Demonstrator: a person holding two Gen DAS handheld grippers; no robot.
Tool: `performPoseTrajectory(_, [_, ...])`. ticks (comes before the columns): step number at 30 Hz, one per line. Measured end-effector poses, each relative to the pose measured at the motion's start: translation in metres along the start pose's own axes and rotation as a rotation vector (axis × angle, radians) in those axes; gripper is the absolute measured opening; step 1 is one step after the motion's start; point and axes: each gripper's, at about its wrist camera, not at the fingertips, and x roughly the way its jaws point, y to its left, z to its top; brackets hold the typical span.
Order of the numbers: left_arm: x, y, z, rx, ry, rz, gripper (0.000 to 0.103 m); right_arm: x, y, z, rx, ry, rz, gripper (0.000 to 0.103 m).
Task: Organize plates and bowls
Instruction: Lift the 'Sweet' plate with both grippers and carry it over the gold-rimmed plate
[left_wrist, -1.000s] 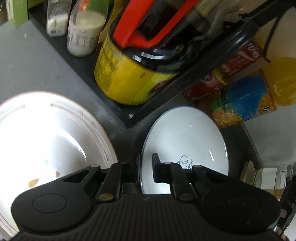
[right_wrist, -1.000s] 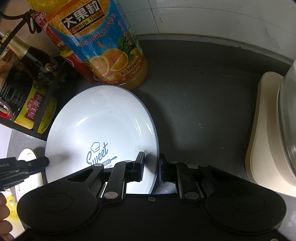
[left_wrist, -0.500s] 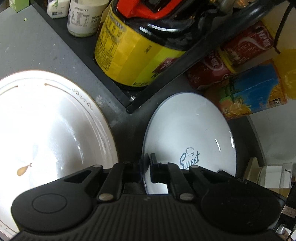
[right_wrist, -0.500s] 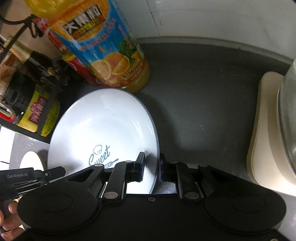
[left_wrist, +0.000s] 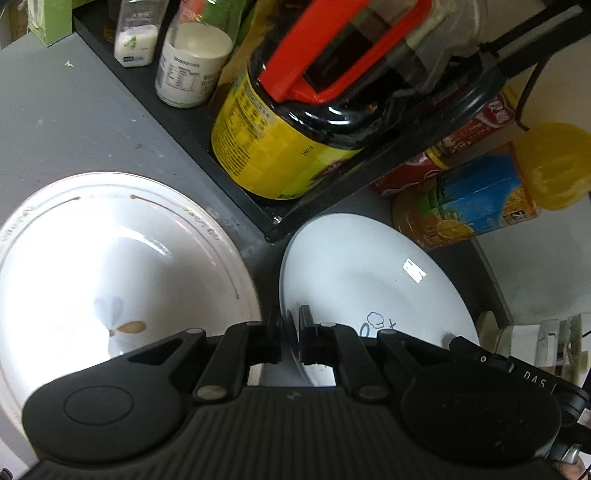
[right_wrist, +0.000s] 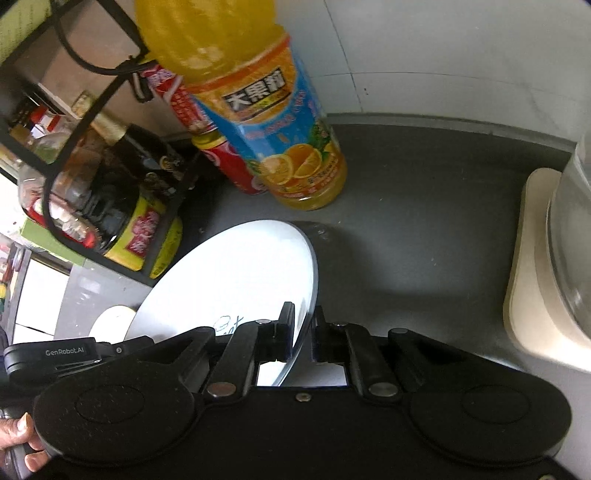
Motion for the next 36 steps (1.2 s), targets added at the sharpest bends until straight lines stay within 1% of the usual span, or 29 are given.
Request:
performPoseTrajectory(6, [-0.027,0.010,0.002,0.019,0.010,-0.030,0.006,-0.014,0.019,-0.015,-0.025,0.007,0.004,0.010])
performPoseTrajectory(14, [-0.053,0.024,0.005,0.066,0.008,-0.036,0.006,-0.028,0.044,-0.034,-0.033,0.009,0.015,0.011])
performPoseTrajectory(25, [-0.073,0.063,0.013,0.078,0.017,-0.028,0.006,-0.019,0.082,-0.054,-0.035,0.026,0.018,0.012])
performPoseTrajectory(36, [-0.082,0.111,0.021,0.050,0.039,-0.019,0.006,-0.006,0.124,-0.067,-0.069,0.046,0.018,0.012])
